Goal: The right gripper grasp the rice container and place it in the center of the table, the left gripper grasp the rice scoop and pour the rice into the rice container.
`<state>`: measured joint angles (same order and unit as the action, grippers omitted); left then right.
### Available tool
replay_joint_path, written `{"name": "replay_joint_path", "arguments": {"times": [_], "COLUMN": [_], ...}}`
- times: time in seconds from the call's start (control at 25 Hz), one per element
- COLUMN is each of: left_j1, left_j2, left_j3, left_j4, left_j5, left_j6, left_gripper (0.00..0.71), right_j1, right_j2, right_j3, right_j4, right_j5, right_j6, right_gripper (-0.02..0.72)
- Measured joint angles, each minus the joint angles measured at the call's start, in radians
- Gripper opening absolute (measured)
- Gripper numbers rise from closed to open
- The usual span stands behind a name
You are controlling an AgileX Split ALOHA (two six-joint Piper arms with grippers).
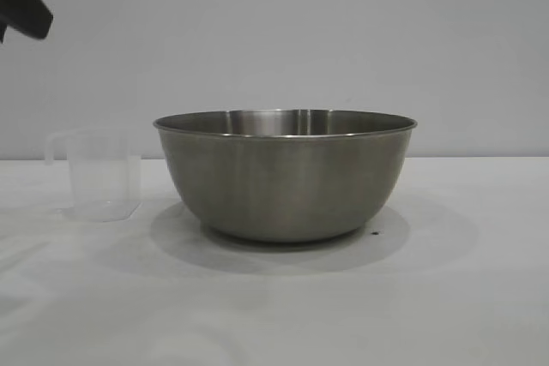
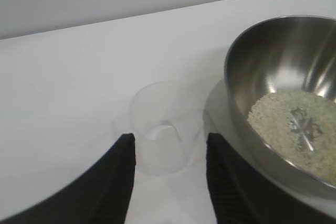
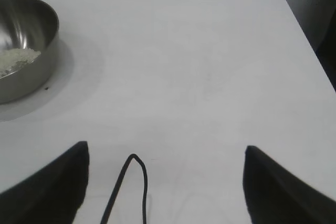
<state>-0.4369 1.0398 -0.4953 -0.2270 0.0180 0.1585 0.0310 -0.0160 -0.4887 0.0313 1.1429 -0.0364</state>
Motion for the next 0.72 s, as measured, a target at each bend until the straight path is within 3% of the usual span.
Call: {"name": "replay_joint_path", "arguments": {"times": [0.04, 0.2, 0.24, 0.72], "left_j1": [0.0, 0.0, 0.0, 0.0], "left_j2": [-0.027, -0.159, -0.195, -0.56], "left_j3": [-0.016, -0.07, -0.081, -0.106], "left_j4": [0.004, 0.01, 0.012, 0.145], "left_j5": [0.046, 0.201, 0.247, 0.762], "left_j6": [0.0, 0.009, 0.012, 0.021], "left_gripper": [0.415, 0.416, 0.457, 0.442], "right_j1": [0.0, 0.0, 0.0, 0.0], "right_j2": [0.0, 0.0, 0.0, 0.0], "right_j3": [0.0, 0.0, 0.0, 0.0], "right_j4": [0.0, 0.0, 0.0, 0.0], "right_j5": [0.0, 0.0, 0.0, 0.0], "right_j6": [0.0, 0.0, 0.0, 0.0], "right_gripper": [0.538, 0.538, 0.538, 0.538]}}
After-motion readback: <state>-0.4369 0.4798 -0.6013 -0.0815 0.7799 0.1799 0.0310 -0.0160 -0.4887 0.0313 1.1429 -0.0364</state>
